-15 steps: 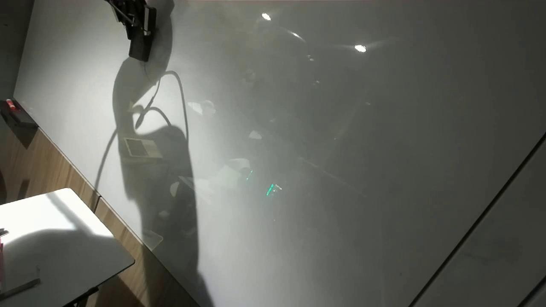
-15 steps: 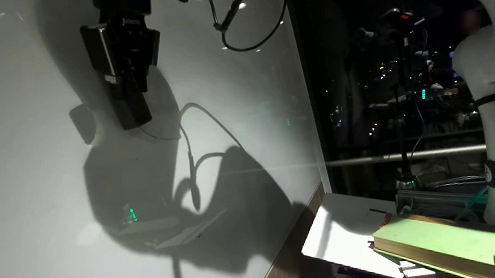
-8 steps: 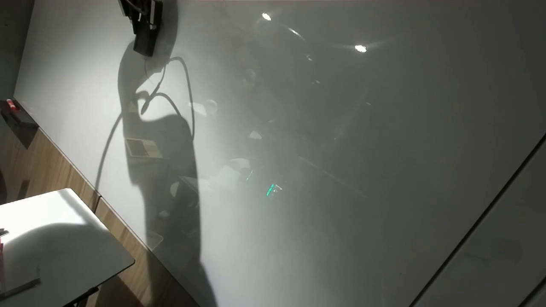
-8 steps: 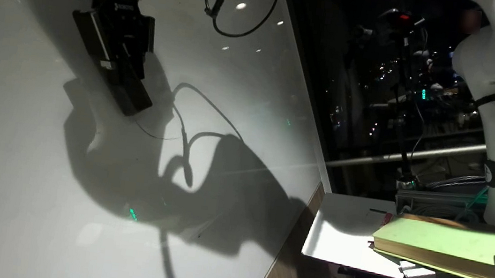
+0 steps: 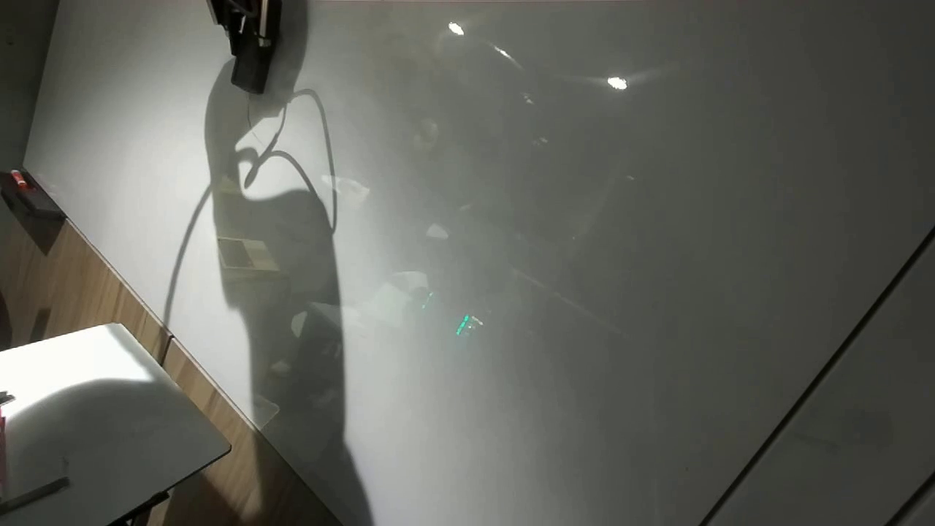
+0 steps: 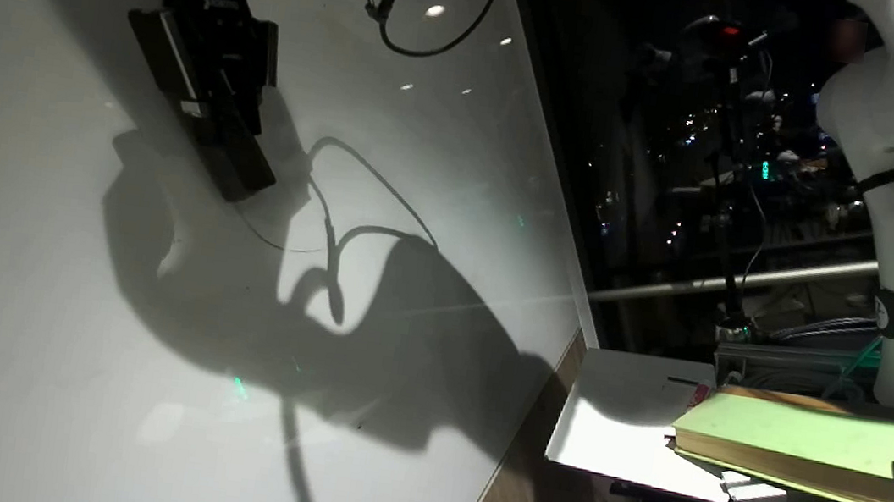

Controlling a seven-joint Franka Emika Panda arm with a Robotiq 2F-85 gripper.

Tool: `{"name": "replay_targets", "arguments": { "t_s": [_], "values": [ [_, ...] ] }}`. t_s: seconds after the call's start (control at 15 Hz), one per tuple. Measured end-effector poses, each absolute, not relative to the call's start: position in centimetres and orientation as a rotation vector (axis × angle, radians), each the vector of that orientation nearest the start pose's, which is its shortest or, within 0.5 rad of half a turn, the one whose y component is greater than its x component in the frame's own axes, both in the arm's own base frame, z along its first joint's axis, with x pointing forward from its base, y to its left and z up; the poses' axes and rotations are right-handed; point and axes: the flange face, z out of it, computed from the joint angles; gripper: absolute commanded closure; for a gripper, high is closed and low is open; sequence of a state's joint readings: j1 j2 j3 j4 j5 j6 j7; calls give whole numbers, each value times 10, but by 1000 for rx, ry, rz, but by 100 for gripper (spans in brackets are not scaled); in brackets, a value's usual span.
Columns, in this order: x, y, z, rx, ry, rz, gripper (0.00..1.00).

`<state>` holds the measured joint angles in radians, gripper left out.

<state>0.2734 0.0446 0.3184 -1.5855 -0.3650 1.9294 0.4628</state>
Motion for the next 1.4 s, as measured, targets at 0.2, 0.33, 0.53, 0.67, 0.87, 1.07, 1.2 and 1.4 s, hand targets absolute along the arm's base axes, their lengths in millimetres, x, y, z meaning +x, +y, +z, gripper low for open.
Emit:
{"name": "replay_targets", "arguments": {
  "t_s": [0.2, 0.33, 0.53, 0.67, 0.87, 1.07, 1.2, 1.4],
  "values": [
    [516, 314, 624, -3203, -340, -685, 71],
    [518, 318, 612, -3214, -353, -658, 71],
    [524, 321, 590, -3232, -360, -605, 71],
    [527, 320, 575, -3246, -358, -571, 71],
    [532, 312, 555, -3273, -349, -520, 71],
    [533, 303, 542, -3281, -332, -521, 71],
    [533, 293, 535, -3289, -317, -519, 71],
    [532, 271, 526, -3305, -279, -520, 71]
  ]
}}
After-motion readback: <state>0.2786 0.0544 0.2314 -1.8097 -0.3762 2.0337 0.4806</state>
